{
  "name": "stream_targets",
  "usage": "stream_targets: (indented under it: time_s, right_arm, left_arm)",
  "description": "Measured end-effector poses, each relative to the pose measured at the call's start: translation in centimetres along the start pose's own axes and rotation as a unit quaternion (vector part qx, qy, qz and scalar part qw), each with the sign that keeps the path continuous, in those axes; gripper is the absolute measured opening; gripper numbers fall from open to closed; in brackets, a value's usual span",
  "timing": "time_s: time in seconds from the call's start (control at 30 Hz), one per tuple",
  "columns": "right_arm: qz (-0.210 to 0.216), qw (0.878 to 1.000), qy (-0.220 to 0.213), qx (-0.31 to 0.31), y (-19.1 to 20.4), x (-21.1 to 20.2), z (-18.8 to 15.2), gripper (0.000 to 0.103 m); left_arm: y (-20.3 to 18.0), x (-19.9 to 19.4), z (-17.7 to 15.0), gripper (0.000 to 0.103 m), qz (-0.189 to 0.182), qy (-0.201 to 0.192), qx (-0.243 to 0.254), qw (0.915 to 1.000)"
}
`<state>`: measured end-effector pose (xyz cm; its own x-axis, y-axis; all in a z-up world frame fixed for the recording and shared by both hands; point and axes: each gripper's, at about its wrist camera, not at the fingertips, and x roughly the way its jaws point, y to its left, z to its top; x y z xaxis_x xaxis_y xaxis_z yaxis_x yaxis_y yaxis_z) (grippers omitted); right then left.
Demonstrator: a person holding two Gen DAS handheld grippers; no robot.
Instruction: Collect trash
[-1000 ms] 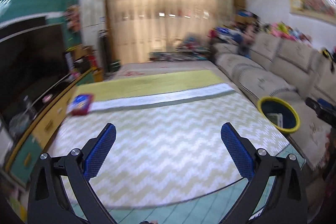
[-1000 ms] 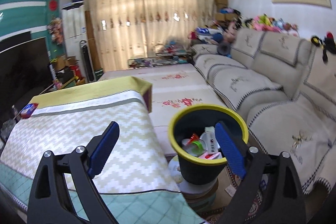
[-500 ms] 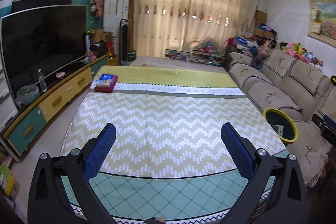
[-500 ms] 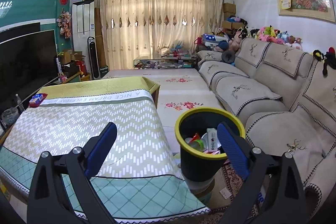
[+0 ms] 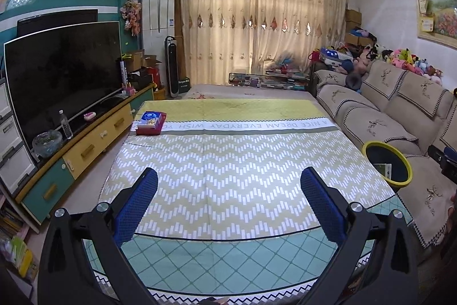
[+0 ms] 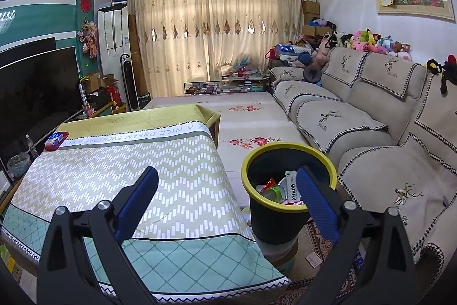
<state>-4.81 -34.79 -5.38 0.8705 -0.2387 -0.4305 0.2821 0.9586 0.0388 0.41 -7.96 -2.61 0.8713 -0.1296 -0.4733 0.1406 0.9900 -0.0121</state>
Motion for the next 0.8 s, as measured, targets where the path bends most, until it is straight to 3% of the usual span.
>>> stream_targets:
  time_s: [0.8]
  right_arm:
    - [0.017,1.0,0.008,-0.009,1.6,0.8,0.3,0.092]
  left_arm:
    - [0.7,1.3,-0.1,0.099,0.002,0.01,-0.007,0.9999]
